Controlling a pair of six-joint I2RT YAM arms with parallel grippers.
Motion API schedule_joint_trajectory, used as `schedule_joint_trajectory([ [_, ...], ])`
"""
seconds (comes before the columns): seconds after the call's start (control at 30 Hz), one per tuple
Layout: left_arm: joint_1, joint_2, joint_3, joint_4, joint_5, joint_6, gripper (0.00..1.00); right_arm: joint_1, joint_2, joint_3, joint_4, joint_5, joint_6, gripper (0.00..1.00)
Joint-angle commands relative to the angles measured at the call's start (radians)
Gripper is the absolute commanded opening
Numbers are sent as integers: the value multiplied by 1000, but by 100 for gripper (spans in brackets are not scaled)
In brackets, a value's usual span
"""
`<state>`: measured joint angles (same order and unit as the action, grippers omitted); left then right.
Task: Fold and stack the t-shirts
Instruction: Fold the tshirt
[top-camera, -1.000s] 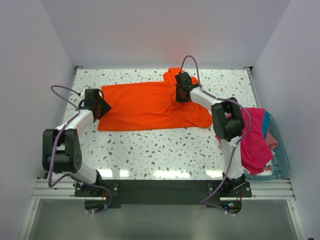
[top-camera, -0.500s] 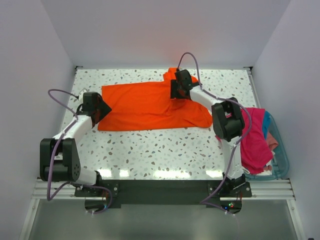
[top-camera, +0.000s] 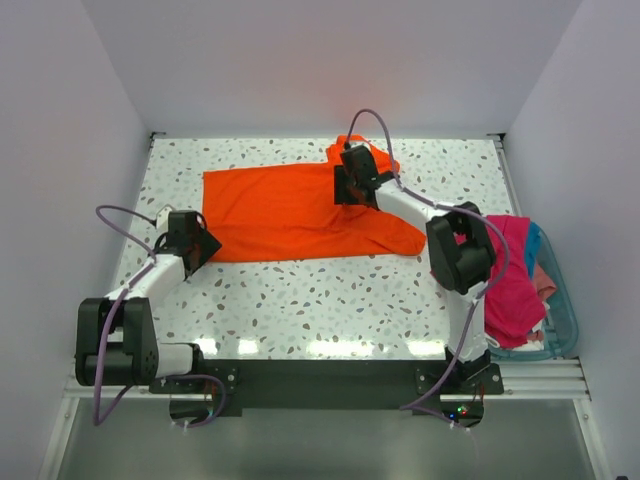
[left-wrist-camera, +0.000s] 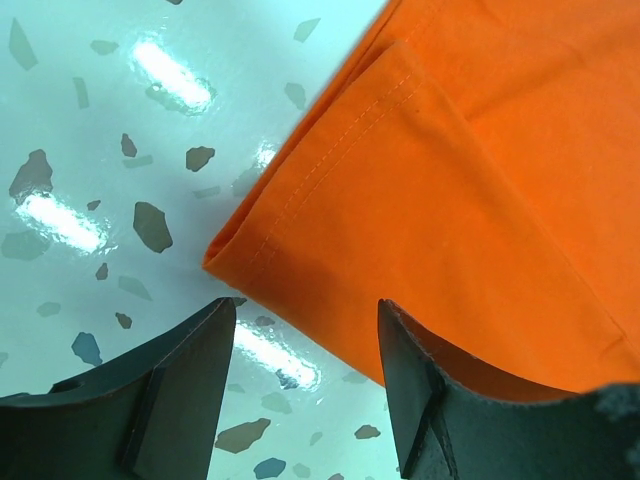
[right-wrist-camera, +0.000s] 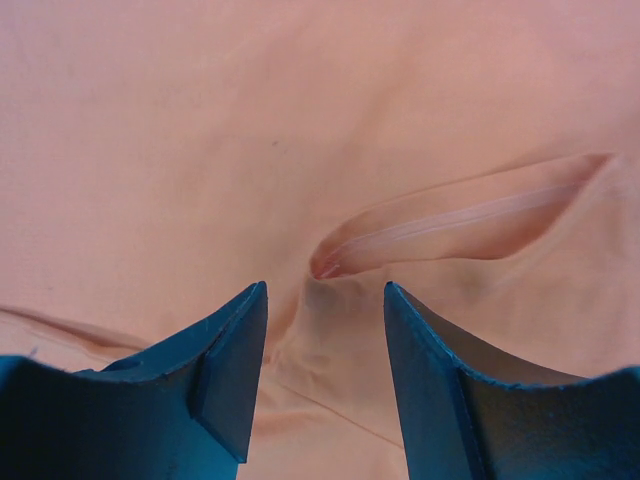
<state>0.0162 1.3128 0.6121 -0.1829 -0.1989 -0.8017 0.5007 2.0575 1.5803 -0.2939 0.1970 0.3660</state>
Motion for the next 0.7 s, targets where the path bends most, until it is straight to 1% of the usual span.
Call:
schedule_joint_trajectory([
  [0.0,-5,-33,-17,37,-34,-11,63,27,67,46,1,54,8,53],
  [0.07,-5,-40,-28,43,-37,-13,63,36,91,82,-11,68,5,51],
  [0.1,-4,-41,-35,45,-40,-16,63,41,108,92,-19,71,5,45],
  [0.17,-5,-44,-48,51,-43,-19,63,48,124,122,-28,87,7,38],
  [0.2,-5,-44,-51,53,-43,-21,62,52,136,132,-36,93,5,31],
  [0.23,-4,-46,-55,53,-45,-22,62,53,139,139,-40,99,5,27],
  [0.33,-5,-47,-67,57,-50,-28,60,65,150,167,-47,127,-7,17],
  [0.4,-5,-53,-75,59,-56,-28,59,79,159,193,-57,148,-24,14],
  [0.53,-4,-69,-89,57,-69,-34,59,90,197,239,-77,154,-42,13],
  [0.6,-5,-76,-92,54,-76,-36,59,90,214,257,-88,153,-47,23],
  [0.67,-5,-90,-97,53,-86,-37,60,90,210,254,-90,154,-52,39],
])
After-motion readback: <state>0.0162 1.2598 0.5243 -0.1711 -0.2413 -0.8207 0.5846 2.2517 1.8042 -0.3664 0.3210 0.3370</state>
